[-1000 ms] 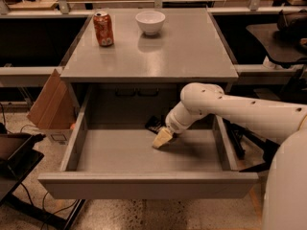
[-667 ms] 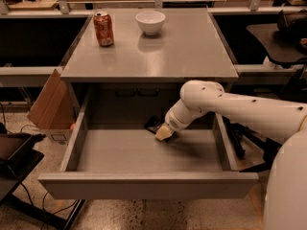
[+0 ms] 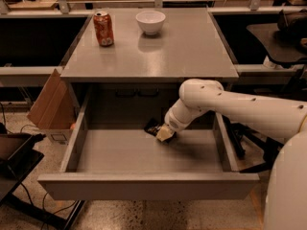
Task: Pick rxbar chocolate from top drawer and place on counter
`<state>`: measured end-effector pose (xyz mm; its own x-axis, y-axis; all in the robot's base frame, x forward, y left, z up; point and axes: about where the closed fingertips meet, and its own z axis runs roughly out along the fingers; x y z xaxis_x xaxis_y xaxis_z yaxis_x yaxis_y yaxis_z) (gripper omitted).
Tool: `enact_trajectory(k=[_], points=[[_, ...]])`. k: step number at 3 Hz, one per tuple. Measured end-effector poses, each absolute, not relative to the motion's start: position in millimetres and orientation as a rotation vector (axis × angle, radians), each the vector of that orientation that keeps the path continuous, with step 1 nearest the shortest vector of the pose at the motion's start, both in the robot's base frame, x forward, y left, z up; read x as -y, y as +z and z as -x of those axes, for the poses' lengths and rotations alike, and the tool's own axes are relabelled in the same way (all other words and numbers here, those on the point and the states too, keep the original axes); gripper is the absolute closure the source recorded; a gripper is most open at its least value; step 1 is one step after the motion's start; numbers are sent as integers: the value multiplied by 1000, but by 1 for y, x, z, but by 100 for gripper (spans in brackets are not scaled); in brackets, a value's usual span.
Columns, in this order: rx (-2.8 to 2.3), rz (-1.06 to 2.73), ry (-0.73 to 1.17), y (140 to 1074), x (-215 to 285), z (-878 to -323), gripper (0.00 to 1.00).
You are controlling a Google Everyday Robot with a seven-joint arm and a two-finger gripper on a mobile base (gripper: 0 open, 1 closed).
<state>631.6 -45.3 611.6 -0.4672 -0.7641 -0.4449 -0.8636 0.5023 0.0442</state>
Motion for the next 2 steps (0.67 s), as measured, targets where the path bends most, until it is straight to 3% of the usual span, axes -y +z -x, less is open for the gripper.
enact_trajectory(k=[2], points=[[-2304,1564,359,686,13,-589,100]])
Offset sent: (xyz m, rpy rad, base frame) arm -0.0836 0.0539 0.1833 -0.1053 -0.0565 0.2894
